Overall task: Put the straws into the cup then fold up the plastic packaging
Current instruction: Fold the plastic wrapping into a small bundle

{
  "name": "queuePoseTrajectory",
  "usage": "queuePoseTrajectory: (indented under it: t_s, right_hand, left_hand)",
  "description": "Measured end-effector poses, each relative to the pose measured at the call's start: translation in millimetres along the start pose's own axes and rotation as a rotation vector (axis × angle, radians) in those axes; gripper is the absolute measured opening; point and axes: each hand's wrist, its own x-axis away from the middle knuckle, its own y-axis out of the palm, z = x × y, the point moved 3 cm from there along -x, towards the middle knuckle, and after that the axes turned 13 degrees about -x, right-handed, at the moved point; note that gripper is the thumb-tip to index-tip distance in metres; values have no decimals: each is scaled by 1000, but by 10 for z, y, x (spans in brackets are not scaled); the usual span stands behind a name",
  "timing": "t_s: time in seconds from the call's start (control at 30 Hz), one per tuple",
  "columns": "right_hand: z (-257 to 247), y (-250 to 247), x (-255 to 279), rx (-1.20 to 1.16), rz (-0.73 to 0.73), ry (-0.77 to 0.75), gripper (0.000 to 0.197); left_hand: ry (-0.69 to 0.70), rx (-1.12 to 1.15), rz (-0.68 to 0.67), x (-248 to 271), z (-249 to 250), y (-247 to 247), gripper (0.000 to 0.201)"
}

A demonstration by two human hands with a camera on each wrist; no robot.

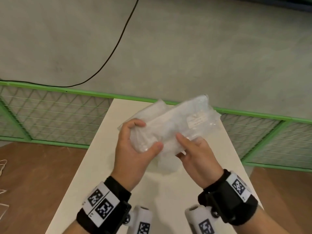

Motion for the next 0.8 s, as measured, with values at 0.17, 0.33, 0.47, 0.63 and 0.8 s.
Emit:
queuePoseTrajectory:
  t_s: [0.17, 0.33, 0.47, 0.63, 0.8]
  right_hand:
    - [-129, -184, -16, 64, 23, 4, 22]
    - [-173, -262, -1, 422, -152, 190, 27]
    - [-317, -213, -20, 614, -146, 108, 22]
    - [-352, -183, 8, 615, -108, 30, 16]
    - [-304, -282, 25, 438, -93, 26, 18]
  left_hand:
    - [-127, 111, -67, -51, -147, -223, 42]
    - [-209, -66, -487, -101, -148, -176, 49]
    - [-211, -74, -520, -118, -60, -136, 46]
    - [-209, -80, -531, -115, -15, -86, 31]
    - [-210, -89, -398, -161, -85, -86, 12]
